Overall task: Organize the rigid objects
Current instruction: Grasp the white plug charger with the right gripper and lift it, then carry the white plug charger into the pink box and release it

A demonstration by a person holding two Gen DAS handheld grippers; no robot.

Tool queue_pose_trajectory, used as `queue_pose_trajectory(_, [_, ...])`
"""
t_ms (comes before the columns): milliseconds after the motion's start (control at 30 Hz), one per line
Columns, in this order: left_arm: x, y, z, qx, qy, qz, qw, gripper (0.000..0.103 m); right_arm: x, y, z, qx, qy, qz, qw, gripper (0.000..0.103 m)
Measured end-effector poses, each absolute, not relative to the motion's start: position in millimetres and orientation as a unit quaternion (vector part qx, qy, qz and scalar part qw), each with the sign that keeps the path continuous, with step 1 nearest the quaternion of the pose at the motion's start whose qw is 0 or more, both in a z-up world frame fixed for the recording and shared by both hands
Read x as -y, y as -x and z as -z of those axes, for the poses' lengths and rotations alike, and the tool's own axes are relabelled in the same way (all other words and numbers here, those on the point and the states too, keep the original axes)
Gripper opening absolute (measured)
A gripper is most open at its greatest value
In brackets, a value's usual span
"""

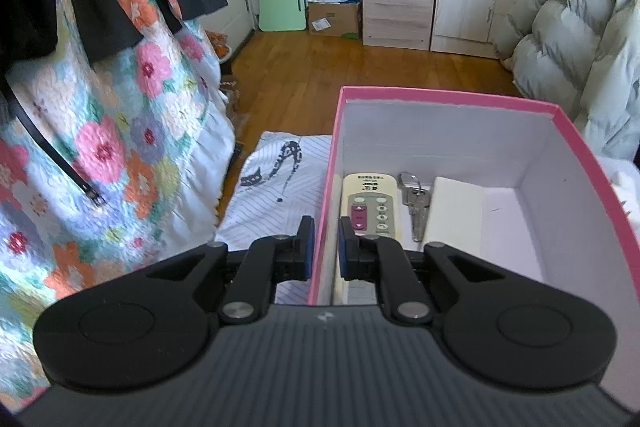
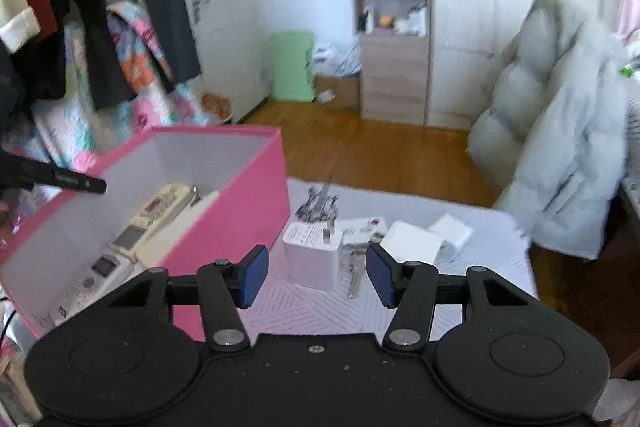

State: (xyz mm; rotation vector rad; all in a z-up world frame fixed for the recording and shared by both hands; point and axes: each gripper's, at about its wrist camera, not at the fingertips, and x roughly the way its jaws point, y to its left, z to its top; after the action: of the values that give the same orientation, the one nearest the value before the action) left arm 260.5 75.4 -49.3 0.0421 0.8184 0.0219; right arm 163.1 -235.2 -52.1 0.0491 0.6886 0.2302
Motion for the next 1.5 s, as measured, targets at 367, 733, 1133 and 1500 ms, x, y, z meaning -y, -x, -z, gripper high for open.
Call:
queue_pose_trajectory(367, [-62.0,-259.8,52.8,-0.396,-0.064,-0.031,0.916,0.007,218.2,-218.0,113.4,-0.358,-0.013,-0.141,0.923,0.065])
queue_pose_trajectory(733, [-59.6,-259.8,51.4,-0.394,-0.080,-0.039,0.915,0.009,216.7,-213.3,120.2,-0.309,-0.033,-0.126,0.942,0.057])
queue_pose_trajectory(1133, [-61.2,-258.5,50.8,-0.393,-0.072,-0.040,0.916,0.009,223.7,-155.7,36.9,-0.244,-0.055,-0.182,0.951,0.057])
queue_pose_trajectory(1500, [-62.1,-256.3,49.2,-0.385,-0.066,-0.041,0.920,0.009,187.0,-177.0,-8.3,-0.363,-0.134,-0.327,0.862,0.057])
